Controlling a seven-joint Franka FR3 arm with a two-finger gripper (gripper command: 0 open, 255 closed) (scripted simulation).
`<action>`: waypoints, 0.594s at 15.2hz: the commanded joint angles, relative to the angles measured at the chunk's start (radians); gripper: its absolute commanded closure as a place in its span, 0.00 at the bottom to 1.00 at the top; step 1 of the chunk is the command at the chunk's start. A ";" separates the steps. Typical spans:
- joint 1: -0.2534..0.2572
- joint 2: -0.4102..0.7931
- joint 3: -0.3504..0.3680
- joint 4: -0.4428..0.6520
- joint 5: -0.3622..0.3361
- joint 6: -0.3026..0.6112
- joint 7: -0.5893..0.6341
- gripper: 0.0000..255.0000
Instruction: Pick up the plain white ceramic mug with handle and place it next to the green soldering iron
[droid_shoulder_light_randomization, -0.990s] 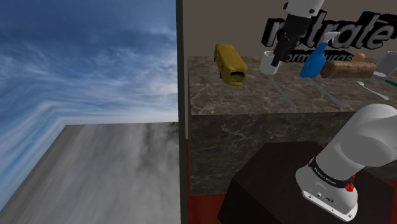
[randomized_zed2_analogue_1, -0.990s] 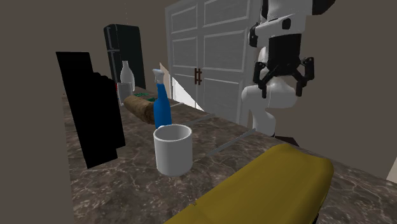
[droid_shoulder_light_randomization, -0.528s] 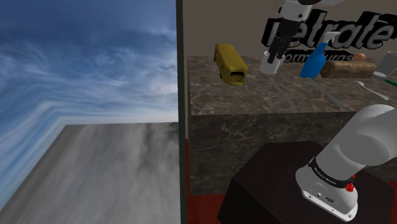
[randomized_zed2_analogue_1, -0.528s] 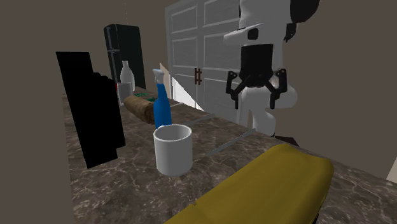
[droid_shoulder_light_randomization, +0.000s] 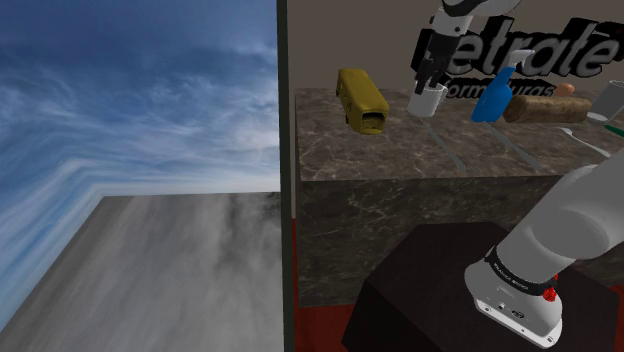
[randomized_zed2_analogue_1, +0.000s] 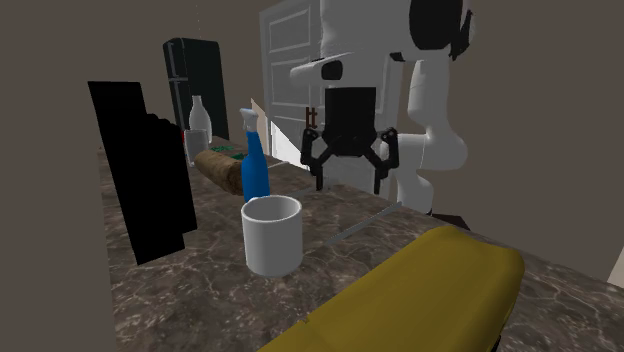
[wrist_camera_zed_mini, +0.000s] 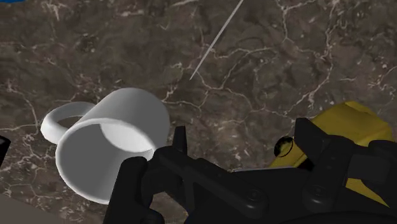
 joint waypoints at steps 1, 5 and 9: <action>-0.009 0.065 -0.024 0.042 0.005 0.025 -0.031 0.00; -0.030 0.200 -0.066 0.153 0.033 0.053 -0.093 0.00; -0.035 0.228 -0.071 0.140 0.042 0.094 -0.104 0.00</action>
